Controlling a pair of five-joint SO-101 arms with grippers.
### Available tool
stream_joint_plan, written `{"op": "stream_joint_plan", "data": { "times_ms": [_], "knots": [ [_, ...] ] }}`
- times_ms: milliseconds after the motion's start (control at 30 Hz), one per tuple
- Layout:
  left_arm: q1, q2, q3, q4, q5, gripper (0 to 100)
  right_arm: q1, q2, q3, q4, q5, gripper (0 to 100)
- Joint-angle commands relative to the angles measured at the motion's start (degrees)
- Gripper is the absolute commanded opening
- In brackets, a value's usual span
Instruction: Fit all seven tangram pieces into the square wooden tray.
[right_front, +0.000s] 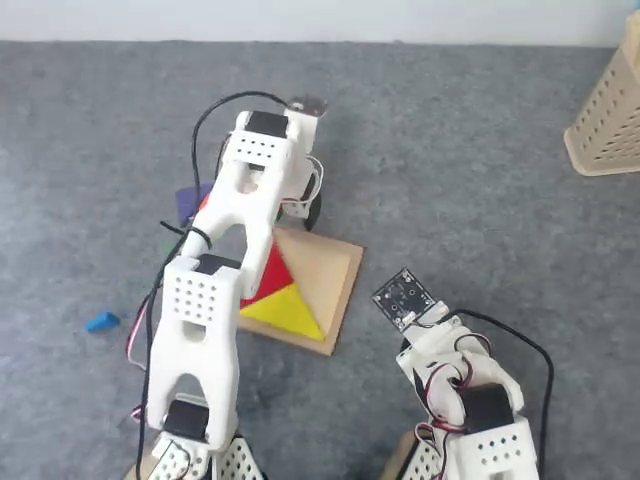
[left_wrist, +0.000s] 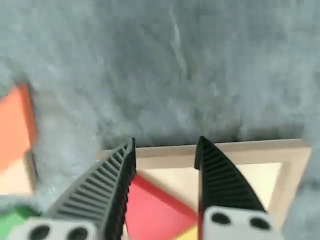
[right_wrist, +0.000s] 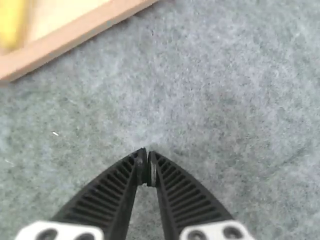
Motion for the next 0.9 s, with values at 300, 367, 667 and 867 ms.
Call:
{"op": "stream_joint_plan", "data": {
  "times_ms": [300, 367, 667, 867],
  "knots": [
    [-0.97, -30.68, 8.92, -0.97, -0.09, 18, 0.04, -0.84, 1.05, 0.31, -0.35, 0.8],
    [-3.34, -37.1, 17.89, -5.27, -0.18, 18, 0.04, -0.84, 1.05, 0.31, -0.35, 0.8],
    [-16.7, -55.38, 55.08, -36.04, -16.26, 18, 0.04, -0.84, 1.05, 0.31, -0.35, 0.8],
    [-16.79, -44.84, 47.34, -35.52, -21.01, 21, 0.04, -0.84, 1.05, 0.31, -0.35, 0.8]
  ]
}}
